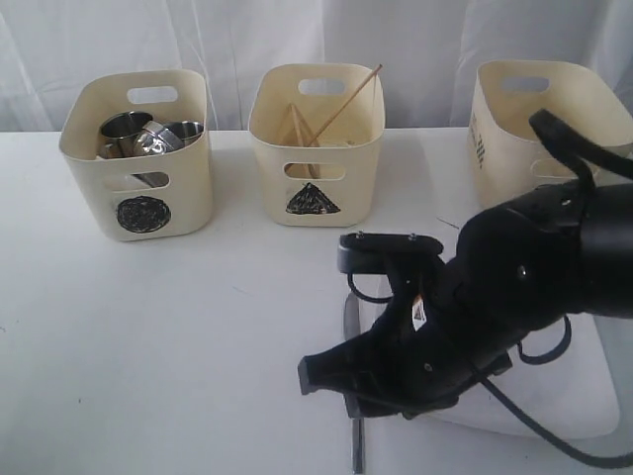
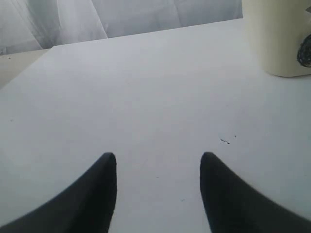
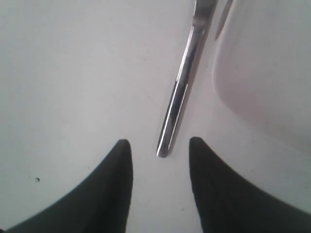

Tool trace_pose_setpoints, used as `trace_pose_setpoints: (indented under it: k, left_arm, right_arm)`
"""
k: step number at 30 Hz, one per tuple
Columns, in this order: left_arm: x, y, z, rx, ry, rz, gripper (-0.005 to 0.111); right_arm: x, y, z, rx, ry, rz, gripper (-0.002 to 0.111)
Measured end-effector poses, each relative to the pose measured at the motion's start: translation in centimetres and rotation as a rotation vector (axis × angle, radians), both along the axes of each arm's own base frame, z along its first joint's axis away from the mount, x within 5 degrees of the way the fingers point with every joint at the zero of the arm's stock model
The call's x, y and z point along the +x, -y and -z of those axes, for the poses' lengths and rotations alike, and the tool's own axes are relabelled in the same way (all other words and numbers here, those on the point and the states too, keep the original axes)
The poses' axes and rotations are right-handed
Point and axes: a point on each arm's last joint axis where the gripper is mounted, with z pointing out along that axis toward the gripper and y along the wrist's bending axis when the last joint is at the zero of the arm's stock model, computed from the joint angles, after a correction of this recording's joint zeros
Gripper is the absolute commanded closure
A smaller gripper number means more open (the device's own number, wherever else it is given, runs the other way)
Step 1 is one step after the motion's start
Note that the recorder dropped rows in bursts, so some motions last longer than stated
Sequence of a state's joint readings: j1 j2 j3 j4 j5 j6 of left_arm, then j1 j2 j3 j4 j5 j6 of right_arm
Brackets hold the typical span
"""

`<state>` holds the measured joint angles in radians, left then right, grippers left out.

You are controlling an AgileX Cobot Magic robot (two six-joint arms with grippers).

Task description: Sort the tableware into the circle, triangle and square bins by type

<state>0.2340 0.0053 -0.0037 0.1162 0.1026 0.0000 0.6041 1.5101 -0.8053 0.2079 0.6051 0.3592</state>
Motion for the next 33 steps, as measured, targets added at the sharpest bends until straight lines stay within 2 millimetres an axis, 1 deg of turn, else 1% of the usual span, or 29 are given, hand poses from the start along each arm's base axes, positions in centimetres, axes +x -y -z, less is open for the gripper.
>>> trace_pose_setpoints:
  k: [5,9,13,28,33]
  left_arm:
    - [0.0,0.0,0.0,0.0,0.0,0.0,0.05]
    - [0.0,0.0,0.0,0.0,0.0,0.0,0.05]
    - [0.0,0.0,0.0,0.0,0.0,0.0,0.05]
    - [0.0,0.0,0.0,0.0,0.0,0.0,0.05]
    - [0.0,0.0,0.0,0.0,0.0,0.0,0.05]
  right_arm:
    - [-1.1,0.3,1.5,0.002,-0.026,0.014,0.071]
    - [-1.5,0.6,2.1,0.004,-0.026,0.025,0.071]
    - [-1.5,0.7,2.4,0.011,-0.01,0.032,0.071]
    - [-1.3,0.5,2.3,0.035,0.01,0.05,0.071]
    - [-1.1,0.3,2.8,0.037,0.007,0.061,0.073]
